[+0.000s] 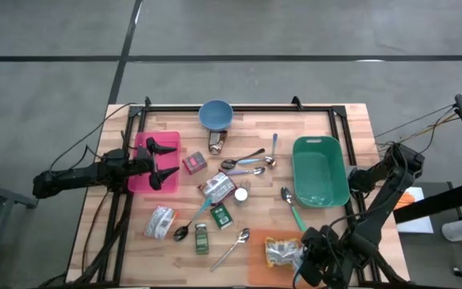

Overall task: Pick & Place Food Item
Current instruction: Put the blue noodle pack into the orange bin

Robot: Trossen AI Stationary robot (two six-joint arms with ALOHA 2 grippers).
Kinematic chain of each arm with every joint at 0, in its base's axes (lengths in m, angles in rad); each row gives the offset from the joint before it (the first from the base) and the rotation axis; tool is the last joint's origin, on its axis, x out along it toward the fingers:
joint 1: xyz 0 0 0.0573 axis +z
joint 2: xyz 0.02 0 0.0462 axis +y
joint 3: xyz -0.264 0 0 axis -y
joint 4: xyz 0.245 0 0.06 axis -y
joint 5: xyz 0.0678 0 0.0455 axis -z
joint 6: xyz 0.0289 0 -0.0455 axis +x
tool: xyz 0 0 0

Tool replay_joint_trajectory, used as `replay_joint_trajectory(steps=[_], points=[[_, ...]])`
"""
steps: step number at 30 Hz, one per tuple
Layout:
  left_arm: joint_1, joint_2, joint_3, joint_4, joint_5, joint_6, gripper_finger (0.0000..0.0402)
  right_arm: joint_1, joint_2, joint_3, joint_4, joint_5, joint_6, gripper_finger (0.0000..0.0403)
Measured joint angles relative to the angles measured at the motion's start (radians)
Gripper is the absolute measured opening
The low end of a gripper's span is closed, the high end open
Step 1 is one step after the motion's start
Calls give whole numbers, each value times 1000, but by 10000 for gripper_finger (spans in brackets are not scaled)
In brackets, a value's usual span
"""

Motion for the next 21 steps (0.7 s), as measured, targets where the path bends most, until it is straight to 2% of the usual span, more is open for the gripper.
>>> replay_joint_trajectory(steps=[11, 14, 21], points=[[0, 0, 0, 0, 0, 0, 372, 0, 0, 0, -13, 27, -19, 224], [0, 0, 0, 0, 0, 0, 372, 0, -4, 0, -26, 46, -31, 244], [0, 0, 0, 0, 0, 0, 372, -2, -40, 0, -66, 167, -50, 269]])
